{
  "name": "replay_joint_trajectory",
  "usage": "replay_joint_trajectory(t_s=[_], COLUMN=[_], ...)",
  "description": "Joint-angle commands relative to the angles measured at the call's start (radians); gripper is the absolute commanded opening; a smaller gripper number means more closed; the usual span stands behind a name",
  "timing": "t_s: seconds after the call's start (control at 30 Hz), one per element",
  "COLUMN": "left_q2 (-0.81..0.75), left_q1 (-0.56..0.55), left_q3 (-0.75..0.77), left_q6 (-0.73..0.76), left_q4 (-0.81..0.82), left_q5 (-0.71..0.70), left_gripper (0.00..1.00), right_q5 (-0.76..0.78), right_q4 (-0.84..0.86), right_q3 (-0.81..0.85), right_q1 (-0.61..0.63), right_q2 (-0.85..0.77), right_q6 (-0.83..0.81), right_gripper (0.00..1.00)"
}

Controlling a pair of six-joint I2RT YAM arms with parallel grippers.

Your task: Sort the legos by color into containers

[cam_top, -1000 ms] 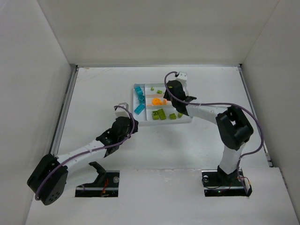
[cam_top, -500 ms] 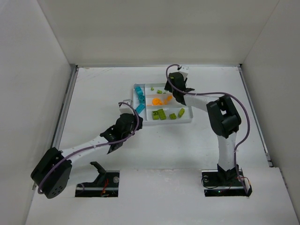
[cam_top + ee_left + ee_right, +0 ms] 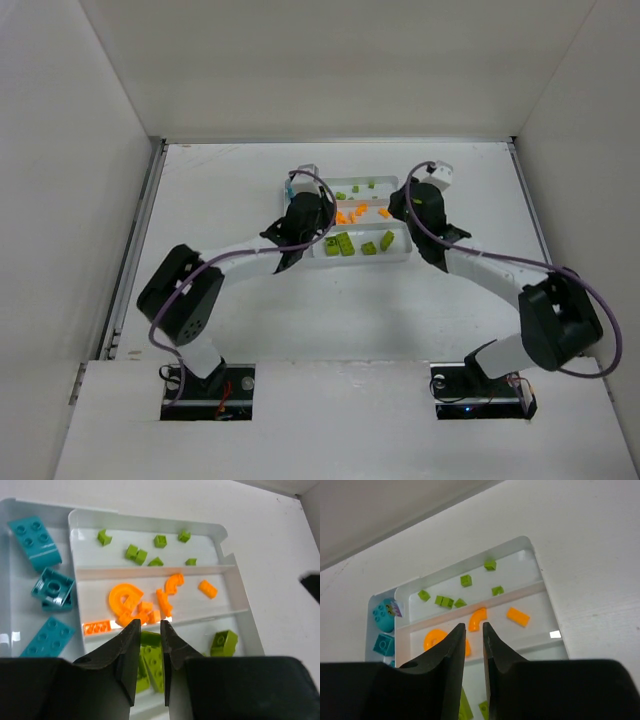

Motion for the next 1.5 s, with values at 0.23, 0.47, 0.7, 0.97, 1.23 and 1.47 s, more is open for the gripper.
replay_joint_trajectory(t_s=[0.23, 0.47, 0.7, 0.97, 1.23, 1.47], left_q2=[0.394, 0.555, 0.593, 0.569, 0.281, -0.11], left_q1=[0.066, 0.09, 0.086, 0.072, 0.057, 0.037], left_q3=[0.432, 0.632, 0.678, 0.666, 0.449, 0.025], left_q6=[0.132, 0.194, 0.221, 0.243, 0.225, 0.114], left_q4=[0.063, -0.009, -0.05, -0.055, -0.037, -0.055], left_q5=[0.033, 0.033, 0.032, 0.033, 0.029, -0.037], left_gripper=[0.15, 0.17, 0.23, 0.47, 1.0, 1.0], right_q5=[-0.001, 0.011, 0.019, 0.017, 0.024, 0.057], right_q4=[0.1, 0.075, 0.061, 0.052, 0.034, -0.098], right_q3=[-0.403, -0.489, -0.526, -0.532, -0.549, -0.503], right_q1=[0.105, 0.215, 0.22, 0.208, 0.183, 0.171], right_q2=[-0.325, -0.434, -0.497, -0.526, -0.601, -0.707], right_q6=[0.121, 0.135, 0.132, 0.119, 0.112, 0.081], right_gripper=[0.3, 0.33, 0.37, 0.41, 0.45, 1.0])
